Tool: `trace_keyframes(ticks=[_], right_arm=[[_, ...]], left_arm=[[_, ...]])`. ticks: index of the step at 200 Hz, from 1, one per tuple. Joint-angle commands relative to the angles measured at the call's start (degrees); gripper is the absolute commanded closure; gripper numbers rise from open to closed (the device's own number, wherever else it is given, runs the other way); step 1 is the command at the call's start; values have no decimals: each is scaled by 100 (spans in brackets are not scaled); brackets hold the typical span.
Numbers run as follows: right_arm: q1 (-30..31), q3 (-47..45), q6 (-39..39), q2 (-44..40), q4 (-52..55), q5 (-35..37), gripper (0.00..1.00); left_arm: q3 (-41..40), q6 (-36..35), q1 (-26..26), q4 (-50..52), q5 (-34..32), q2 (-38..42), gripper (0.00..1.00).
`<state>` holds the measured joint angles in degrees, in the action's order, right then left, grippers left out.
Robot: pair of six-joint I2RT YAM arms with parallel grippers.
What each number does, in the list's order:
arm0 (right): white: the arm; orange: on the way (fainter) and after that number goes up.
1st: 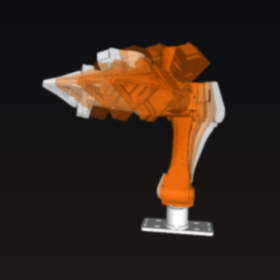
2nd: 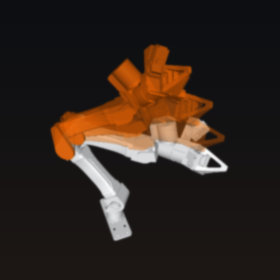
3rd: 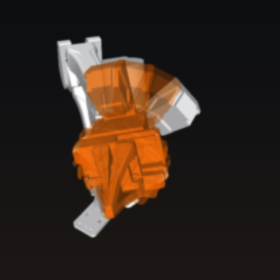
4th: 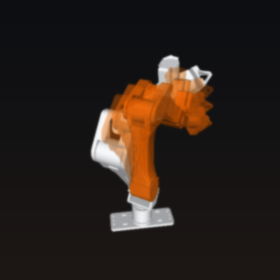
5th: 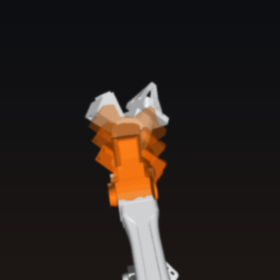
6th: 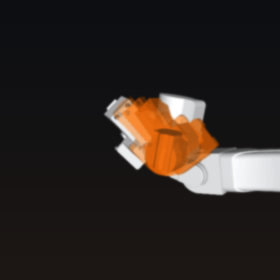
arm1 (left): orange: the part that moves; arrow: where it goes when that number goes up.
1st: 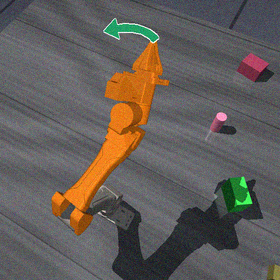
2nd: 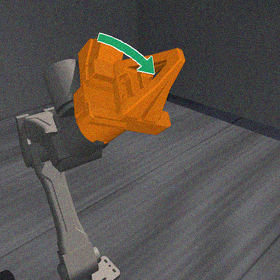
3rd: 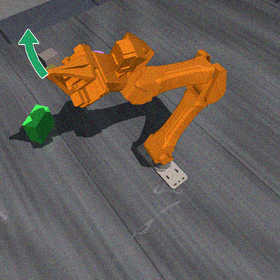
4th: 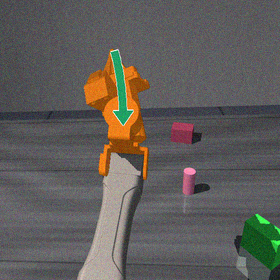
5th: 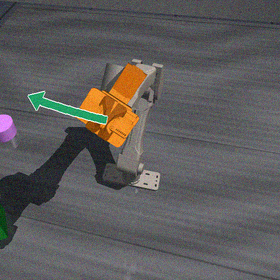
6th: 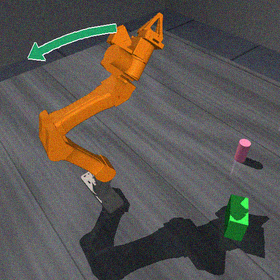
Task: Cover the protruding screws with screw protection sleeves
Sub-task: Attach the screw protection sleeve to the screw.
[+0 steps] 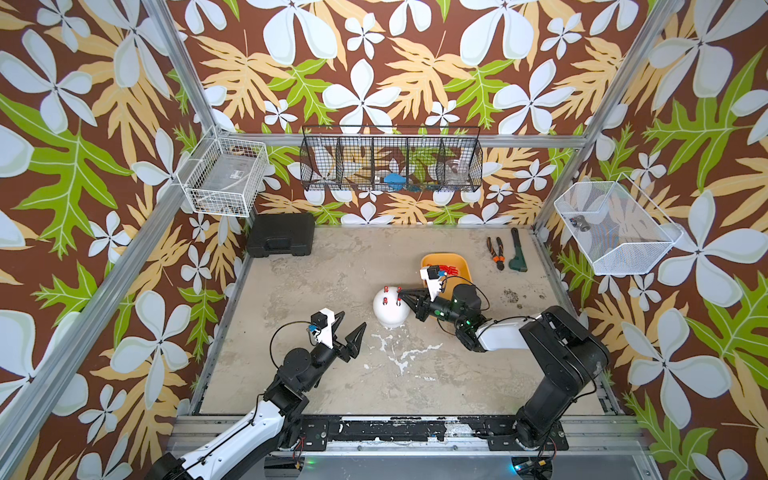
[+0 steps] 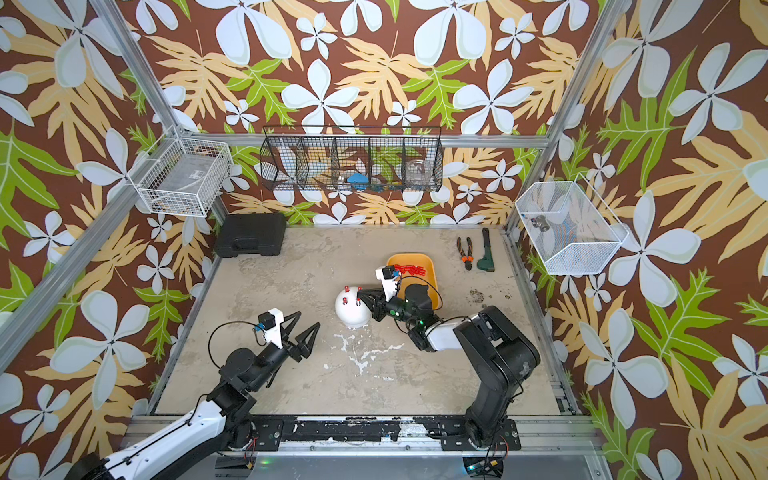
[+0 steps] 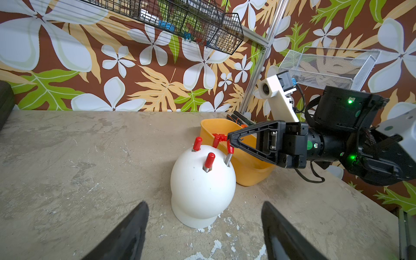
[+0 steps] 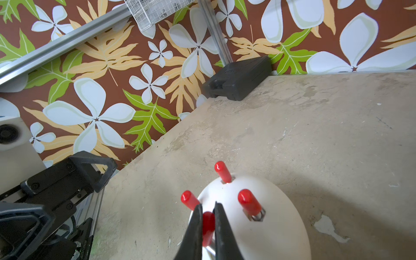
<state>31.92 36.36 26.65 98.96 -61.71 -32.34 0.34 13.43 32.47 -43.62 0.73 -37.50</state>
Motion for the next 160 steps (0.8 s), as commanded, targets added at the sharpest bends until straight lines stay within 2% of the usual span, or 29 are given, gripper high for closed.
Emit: trace_keyframes(ticks=[1, 160], right_arm=[[66, -9, -268, -81, 224, 201, 88], [424, -114, -1094, -586, 985, 632, 88]], left_arm=[[36, -73, -4, -157, 27, -14, 20], [72, -58, -3, -182, 67, -116, 20]])
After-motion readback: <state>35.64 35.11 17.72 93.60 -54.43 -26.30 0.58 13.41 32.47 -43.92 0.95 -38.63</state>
